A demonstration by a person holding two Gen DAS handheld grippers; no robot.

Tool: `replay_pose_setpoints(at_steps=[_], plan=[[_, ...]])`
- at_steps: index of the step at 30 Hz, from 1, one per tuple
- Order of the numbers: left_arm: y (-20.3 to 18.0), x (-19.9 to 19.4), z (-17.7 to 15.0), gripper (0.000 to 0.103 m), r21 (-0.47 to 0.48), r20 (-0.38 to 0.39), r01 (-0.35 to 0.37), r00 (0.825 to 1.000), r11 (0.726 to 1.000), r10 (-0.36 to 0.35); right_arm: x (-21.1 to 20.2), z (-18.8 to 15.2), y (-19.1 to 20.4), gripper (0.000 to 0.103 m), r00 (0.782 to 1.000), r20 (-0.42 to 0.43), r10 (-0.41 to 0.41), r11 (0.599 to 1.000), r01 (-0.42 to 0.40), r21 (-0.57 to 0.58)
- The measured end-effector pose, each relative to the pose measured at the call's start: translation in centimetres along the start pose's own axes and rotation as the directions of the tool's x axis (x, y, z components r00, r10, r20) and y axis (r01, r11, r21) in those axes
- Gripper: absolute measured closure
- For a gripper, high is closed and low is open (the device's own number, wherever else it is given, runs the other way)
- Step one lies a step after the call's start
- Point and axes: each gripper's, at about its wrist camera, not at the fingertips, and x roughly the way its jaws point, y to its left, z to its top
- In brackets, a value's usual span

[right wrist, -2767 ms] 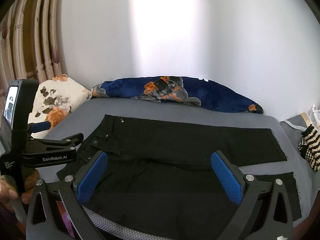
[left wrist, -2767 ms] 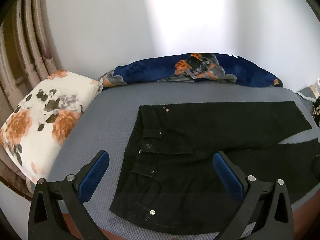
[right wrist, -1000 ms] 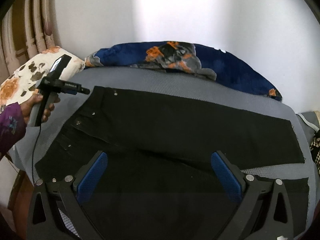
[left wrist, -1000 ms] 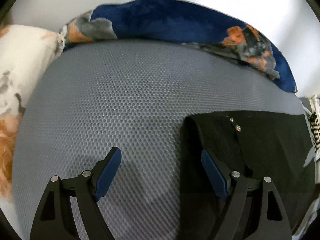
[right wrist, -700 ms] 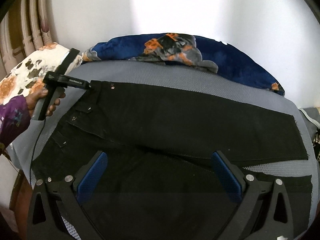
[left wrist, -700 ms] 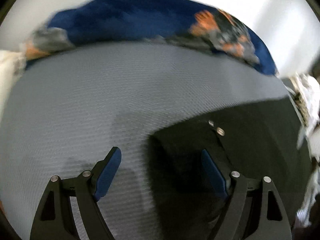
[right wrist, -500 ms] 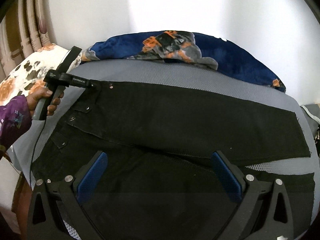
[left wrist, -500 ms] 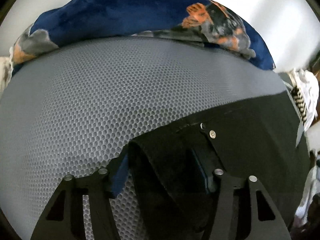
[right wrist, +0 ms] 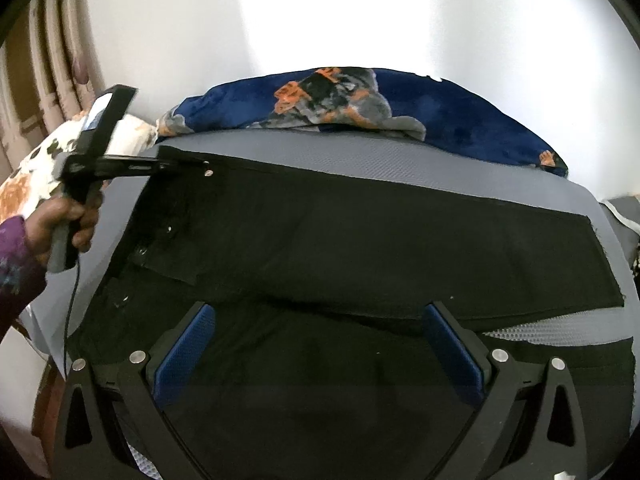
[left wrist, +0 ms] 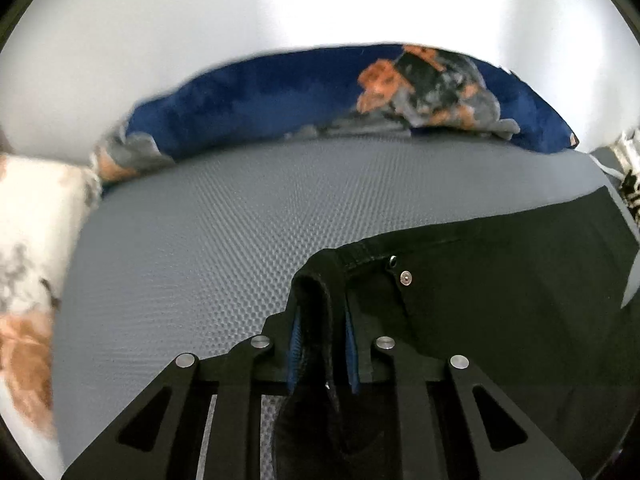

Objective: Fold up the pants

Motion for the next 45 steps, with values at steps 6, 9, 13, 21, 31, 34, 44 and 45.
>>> replay_pose_setpoints(at_steps=[6, 9, 13, 21, 31, 34, 44, 45], plan=[[-2.1, -2.9, -0.5, 0.084, 0.029, 0.056, -0.041, 0.998, 0.999, 0.040, 0.4, 2.0, -3.9, 0.000, 0.996, 0.009, 0.086, 0.987, -0.086, 0.133], [-2.4, -4.4, -1.1, 0.084, 0.022, 0.079, -0.048, 0.996, 0.999, 0.046, 1.2, 3.5, -6.2, 0.000, 0.988, 0.015, 0.156, 0.963, -0.156, 0.220], [-3.2, -7.0, -2.5, 0.084, 0.013, 0.143, -0.039, 0.989, 0.999, 0.036, 3.2, 5.2, -10.0, 0.014, 0.941, 0.014, 0.339, 0.860, -0.316, 0.401], [-5.2, -12.1, -6.7, 0.085, 0.022, 0.216, -0.002, 0.976, 1.000, -0.002, 8.7, 7.5, -14.1, 0.048, 0.854, 0.007, 0.521, 0.648, -0.400, 0.648], [-5.7, -14.6, -10.3, 0.085, -0.059, 0.208, 0.062, 0.977, 0.996, -0.049, 15.8, 8.9, -16.0, 0.048, 0.839, -0.048, 0.542, 0.514, -0.286, 0.809], [-5.6, -14.8, -10.7, 0.085, -0.072, 0.204, 0.070, 0.977, 0.995, -0.054, 16.9, 8.3, -16.5, 0.075, 0.843, -0.067, 0.534, 0.497, -0.248, 0.831], [-3.8, -14.8, -11.7, 0.085, -0.157, 0.155, 0.107, 0.984, 0.982, -0.082, 11.9, 3.8, -15.8, 0.097, 0.864, 0.049, 0.501, 0.494, -0.332, 0.804], [-3.7, -14.8, -11.9, 0.085, -0.165, 0.149, 0.105, 0.986, 0.981, -0.080, 10.7, 2.8, -15.5, 0.097, 0.861, 0.066, 0.504, 0.483, -0.344, 0.805]])
